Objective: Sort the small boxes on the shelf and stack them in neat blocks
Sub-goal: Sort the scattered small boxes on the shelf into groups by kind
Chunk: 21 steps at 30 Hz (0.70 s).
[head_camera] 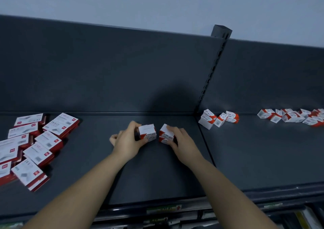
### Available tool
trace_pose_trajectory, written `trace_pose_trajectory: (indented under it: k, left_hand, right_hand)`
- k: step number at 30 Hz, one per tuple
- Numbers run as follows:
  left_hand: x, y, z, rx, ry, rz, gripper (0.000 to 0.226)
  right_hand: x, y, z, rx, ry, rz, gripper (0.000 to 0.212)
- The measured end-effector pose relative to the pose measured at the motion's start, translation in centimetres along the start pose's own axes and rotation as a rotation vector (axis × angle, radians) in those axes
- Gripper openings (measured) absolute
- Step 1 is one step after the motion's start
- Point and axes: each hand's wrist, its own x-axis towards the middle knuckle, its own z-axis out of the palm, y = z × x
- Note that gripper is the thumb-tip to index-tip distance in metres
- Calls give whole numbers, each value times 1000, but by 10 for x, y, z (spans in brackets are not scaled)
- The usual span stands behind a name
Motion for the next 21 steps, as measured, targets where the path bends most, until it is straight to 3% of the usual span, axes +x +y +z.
trace_pose_trajectory:
  k: [9,21]
  left_hand:
    - [65,3,6,53,40,-28,35]
    - [77,8,15,66,74,-116,40]
  right_hand:
    - [66,2,-1,-33,-47,12,51]
    - [88,-2,1,24,-51,46,54]
